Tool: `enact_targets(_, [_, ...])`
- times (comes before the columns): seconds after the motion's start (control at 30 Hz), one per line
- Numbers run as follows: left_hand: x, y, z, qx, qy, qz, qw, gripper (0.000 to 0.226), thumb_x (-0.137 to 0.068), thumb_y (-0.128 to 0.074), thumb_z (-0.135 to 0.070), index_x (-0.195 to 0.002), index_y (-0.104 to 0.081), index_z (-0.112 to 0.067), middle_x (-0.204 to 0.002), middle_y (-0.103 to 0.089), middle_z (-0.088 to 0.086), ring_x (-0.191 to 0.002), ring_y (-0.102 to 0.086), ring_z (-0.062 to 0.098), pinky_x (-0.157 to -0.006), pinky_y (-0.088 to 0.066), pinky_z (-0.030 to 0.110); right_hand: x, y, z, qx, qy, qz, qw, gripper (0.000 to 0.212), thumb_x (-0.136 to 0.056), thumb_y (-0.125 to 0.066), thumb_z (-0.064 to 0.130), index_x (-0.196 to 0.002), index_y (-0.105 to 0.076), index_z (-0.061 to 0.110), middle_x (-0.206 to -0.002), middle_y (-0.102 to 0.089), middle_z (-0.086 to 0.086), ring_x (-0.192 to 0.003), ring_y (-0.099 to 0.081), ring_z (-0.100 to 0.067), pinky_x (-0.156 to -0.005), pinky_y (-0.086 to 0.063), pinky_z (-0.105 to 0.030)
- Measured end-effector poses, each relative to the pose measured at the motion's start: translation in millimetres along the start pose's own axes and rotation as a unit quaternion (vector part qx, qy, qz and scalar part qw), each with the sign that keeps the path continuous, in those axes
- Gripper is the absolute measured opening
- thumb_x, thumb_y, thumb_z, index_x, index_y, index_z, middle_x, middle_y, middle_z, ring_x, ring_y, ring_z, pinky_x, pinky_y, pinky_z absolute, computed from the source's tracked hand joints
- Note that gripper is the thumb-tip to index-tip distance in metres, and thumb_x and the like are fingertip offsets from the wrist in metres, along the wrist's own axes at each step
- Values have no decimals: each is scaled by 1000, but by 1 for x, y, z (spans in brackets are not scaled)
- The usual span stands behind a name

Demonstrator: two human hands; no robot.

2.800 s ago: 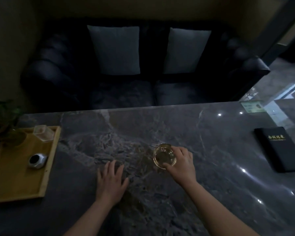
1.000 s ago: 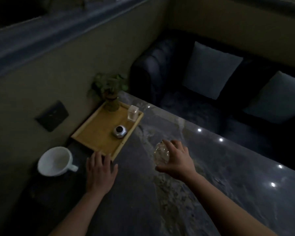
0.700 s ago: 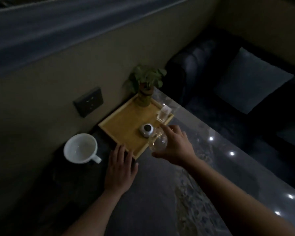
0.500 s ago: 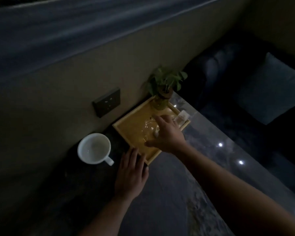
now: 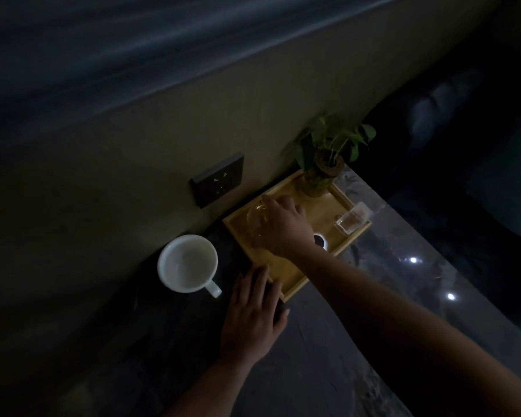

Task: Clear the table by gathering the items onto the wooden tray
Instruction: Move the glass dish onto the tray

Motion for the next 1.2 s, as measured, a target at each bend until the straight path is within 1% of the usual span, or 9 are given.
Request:
enact_targets(0.13, [0, 1, 0, -3, 10, 5, 1000, 53, -93, -43, -57, -137, -45, -27, -154, -36, 8, -144, -30, 28, -112, -37, 52, -2, -4, 2, 14, 2, 10, 1000, 99, -71, -78, 50, -151, -20, 38, -153, -28, -3, -130, -35, -35, -73, -43, -37])
enact_targets(0.23, [0, -1, 0, -3, 7, -1, 1000, 53, -92, -44, -57, -136, -46, -27, -155, -35, 8, -145, -29, 29, -113, -36, 51, -2, -2, 1, 32, 11, 16, 999, 104, -70, -80, 51, -152, -19, 37, -154, -26, -5, -131, -35, -35, -76, -45, -39])
enact_targets(0.37, [1, -6, 2, -5, 5, -7, 1000, 53, -93, -42, -58, -136, -45, -28, -156, -32, 8, -147, -25, 28, -115, -32, 50, -3, 9, -6, -5, 24, 53, 998, 107, -71, -82, 45, -154, -14, 39, -160, -16, -8, -135, -34, -41, -88, -47, -44])
enact_targets(0.47, [0, -8, 3, -2, 2, -6, 1000, 52, -94, -42, -58, -137, -45, -28, -157, -32, 7, -149, -21, 28, -117, -28, 50, -2, 15, -14, -30, 29, 65, 997, 99, -78, -78, 37, -155, -15, 36, -159, -19, -9, -136, -37, -40, -94, -52, -48])
enact_targets(0.57, [1, -9, 4, -5, 8, -3, 1000, 53, -93, -42, -58, -138, -43, -29, -157, -32, 6, -149, -19, 27, -118, -25, 48, -1, 14, -18, -19, 45, 56, 997, 99, -78, -80, 30, -155, -19, 31, -154, -29, -10, -133, -41, -36, -90, -56, -50])
enact_targets(0.73, [0, -11, 4, -12, 9, 4, 1000, 54, -93, -40, -59, -138, -43, -29, -158, -29, 6, -149, -19, 26, -118, -26, 47, -1, 10, -17, -15, 73, 26, 997, 104, -69, -86, 36, -153, -24, 28, -148, -39, -9, -129, -46, -32, -94, -53, -47])
enact_targets(0.87, [0, -11, 5, -16, 13, 12, 1000, 54, -94, -39, -60, -139, -43, -29, -158, -29, 6, -150, -17, 26, -118, -26, 47, 1, 7, -16, -20, 69, 14, 997, 107, -66, -88, 38, -152, -25, 30, -147, -39, -10, -129, -44, -33, -93, -51, -44])
enact_targets(1.03, [0, -11, 4, -14, 16, 21, 1000, 55, -94, -36, -60, -140, -41, -30, -159, -27, 6, -150, -16, 26, -117, -28, 48, 3, 6, -14, -7, 72, 11, 997, 105, -68, -86, 41, -151, -23, 32, -146, -38, -12, -128, -44, -34, -92, -49, -43])
enact_targets(1.2, [0, -9, 3, -10, 16, 18, 1000, 54, -93, -40, -60, -138, -44, -29, -157, -30, 6, -150, -16, 25, -116, -31, 48, 4, 2, -9, 3, 65, 18, 998, 104, -69, -84, 43, -152, -22, 32, -144, -36, -14, -126, -42, -36, -89, -46, -42])
Point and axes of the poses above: each hand's wrist, its own x-axis away from the middle knuckle, its own y-axis out of the back of the hand, z = x × y, the point moved 1 cm from there along -x, towards the middle knuckle
